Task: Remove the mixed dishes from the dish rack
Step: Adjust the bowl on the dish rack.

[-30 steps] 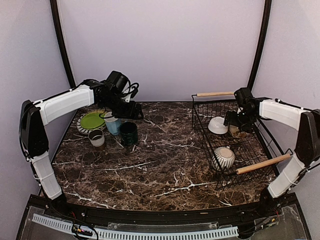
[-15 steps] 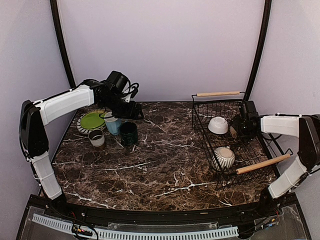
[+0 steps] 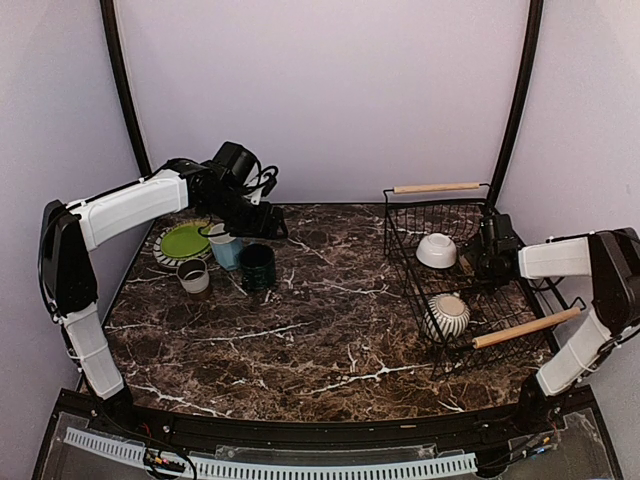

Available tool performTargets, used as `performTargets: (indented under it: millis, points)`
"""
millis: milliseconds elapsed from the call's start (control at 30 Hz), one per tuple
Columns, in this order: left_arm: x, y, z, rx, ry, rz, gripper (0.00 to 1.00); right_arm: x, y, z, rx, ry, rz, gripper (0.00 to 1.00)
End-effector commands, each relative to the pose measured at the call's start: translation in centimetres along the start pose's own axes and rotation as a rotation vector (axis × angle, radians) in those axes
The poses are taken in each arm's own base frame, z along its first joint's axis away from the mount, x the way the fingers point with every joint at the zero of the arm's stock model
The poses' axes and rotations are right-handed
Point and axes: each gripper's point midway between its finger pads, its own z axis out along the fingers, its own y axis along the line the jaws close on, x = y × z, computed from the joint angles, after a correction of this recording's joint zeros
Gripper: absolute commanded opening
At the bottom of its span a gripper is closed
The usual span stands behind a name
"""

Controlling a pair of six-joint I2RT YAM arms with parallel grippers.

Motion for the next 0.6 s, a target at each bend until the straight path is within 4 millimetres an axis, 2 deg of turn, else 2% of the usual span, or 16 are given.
performTargets:
  millis: [0, 100, 333, 467, 567]
  points:
    - [-0.5, -0.8, -1.6, 0.02, -0.025, 0.004, 0.75, -1.0, 0.7, 1.3, -0.038, -0.053, -0.023, 0.99]
    - [-0.5, -0.7, -1.6, 0.018, -0.026, 0.004, 0.75, -1.0, 1.7, 1.4, -0.108, -0.067, -0.041, 0.99]
    - [-0.5, -0.8, -1.6, 0.021, -0.027, 0.005, 0.75, -1.7, 6.2, 0.4, -0.331, -0.101, -0.161, 0.99]
    - [-0.6, -0.9, -1.8, 0.028, -0.029, 0.003, 0.75, -2.2, 7.6, -0.5, -0.39, -0.114, -0.177, 0.99]
    - [-0.7, -1.0, -1.9, 0.035, -0.032, 0.001, 0.76, -2.2, 7.8, -0.3, -0.396, -0.095, -0.155, 0.99]
